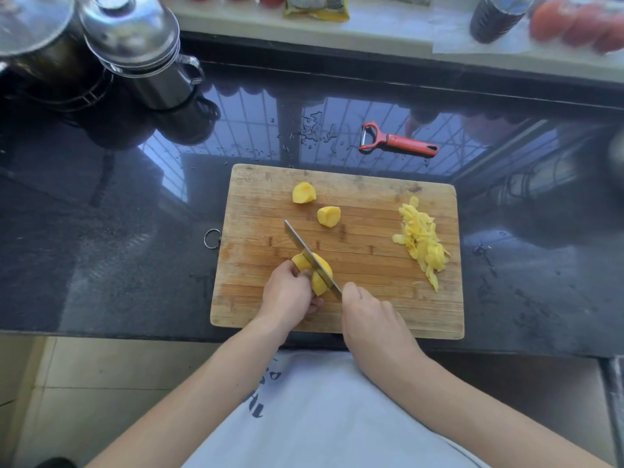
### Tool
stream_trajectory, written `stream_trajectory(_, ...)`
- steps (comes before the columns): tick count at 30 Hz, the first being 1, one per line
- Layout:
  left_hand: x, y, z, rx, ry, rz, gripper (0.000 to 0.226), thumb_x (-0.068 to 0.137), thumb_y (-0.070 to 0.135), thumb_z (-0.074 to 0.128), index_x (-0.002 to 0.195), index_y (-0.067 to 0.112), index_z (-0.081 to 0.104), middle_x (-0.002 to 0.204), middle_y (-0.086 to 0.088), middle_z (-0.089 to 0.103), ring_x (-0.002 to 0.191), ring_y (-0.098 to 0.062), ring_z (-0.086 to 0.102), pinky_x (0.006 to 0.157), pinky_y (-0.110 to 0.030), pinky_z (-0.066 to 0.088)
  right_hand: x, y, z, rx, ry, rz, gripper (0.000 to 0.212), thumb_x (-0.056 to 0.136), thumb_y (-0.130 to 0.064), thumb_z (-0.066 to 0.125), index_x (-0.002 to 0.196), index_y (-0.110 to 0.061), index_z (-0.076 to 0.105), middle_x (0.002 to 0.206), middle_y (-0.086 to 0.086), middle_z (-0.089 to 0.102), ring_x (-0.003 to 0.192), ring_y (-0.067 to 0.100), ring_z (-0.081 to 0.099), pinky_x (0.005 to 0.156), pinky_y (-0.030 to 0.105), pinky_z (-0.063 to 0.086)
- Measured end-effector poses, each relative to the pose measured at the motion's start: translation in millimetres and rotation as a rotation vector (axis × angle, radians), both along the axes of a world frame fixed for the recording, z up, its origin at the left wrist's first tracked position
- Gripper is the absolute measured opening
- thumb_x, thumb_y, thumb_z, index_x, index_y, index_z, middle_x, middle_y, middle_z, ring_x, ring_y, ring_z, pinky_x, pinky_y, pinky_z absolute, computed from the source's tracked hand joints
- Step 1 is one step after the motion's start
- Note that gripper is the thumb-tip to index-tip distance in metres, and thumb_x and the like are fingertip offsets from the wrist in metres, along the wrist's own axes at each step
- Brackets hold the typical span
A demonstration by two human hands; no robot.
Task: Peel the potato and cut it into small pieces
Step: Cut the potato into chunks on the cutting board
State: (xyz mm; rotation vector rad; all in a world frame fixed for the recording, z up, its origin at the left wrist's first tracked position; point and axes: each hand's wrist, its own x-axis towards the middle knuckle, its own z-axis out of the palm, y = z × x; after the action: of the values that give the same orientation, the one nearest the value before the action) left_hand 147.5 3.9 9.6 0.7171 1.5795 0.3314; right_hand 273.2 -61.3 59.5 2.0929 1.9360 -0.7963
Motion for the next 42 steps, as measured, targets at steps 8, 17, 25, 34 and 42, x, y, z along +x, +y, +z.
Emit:
stream_trajectory(8, -0.2, -0.9, 4.3, -0.003, 0.005, 0.013, 0.018, 0.107, 0.022, 0.046, 0.104, 0.024, 0.064, 0.095, -0.01, 0.077, 0.073, -0.022, 0.078, 0.079, -0.045, 0.066, -10.7, 0.0, 9.4, 0.0, -0.043, 0.027, 0.021, 0.098, 0.001, 0.027, 0.102, -0.019, 0.031, 0.107, 0.004, 0.054, 0.098, 0.036, 0.066, 0.066, 0.036, 0.033)
stream_trajectory(17, 1.6, -0.1, 9.5, -0.031, 0.052, -0.005, 0.017, 0.103, 0.024, 0.05, 0.103, 0.018, 0.066, 0.095, -0.011, 0.076, 0.073, -0.024, 0.078, 0.073, -0.046, 0.066, -13.9, -9.8, 22.4, 0.014, -0.02, 0.036, 0.03, 0.092, 0.005, 0.035, 0.109, -0.019, 0.035, 0.109, 0.002, 0.051, 0.098, 0.033, 0.064, 0.066, 0.035, 0.031)
stream_trajectory(25, 2.8, 1.2, 7.5, -0.024, 0.056, -0.048, 0.019, 0.103, 0.025, 0.047, 0.103, 0.022, 0.066, 0.094, -0.013, 0.077, 0.073, -0.027, 0.078, 0.074, -0.049, 0.066, -9.7, -5.3, 15.8, -0.015, -0.06, 0.006, 0.027, 0.094, 0.006, 0.027, 0.102, -0.019, 0.031, 0.108, 0.003, 0.056, 0.101, 0.035, 0.064, 0.067, 0.036, 0.031)
stream_trajectory(34, 2.8, 2.9, 6.9, -0.035, 0.056, -0.045, 0.02, 0.102, 0.025, 0.047, 0.101, 0.019, 0.066, 0.087, -0.01, 0.078, 0.07, -0.027, 0.078, 0.076, -0.051, 0.065, -14.2, -9.4, 11.9, 0.056, -0.083, 0.057, 0.029, 0.075, 0.008, 0.046, 0.091, -0.017, 0.045, 0.08, 0.003, 0.055, 0.061, 0.032, 0.066, 0.049, 0.033, 0.027)
stream_trajectory(42, 4.7, 2.4, 5.0, -0.033, 0.048, -0.053, 0.024, 0.096, 0.028, 0.048, 0.103, 0.018, 0.069, 0.087, -0.008, 0.079, 0.071, -0.026, 0.078, 0.074, -0.051, 0.066, -15.2, -11.0, 24.5, 0.042, -0.072, 0.064, 0.029, 0.088, 0.007, 0.036, 0.106, -0.015, 0.043, 0.098, 0.005, 0.056, 0.084, 0.032, 0.069, 0.059, 0.033, 0.034)
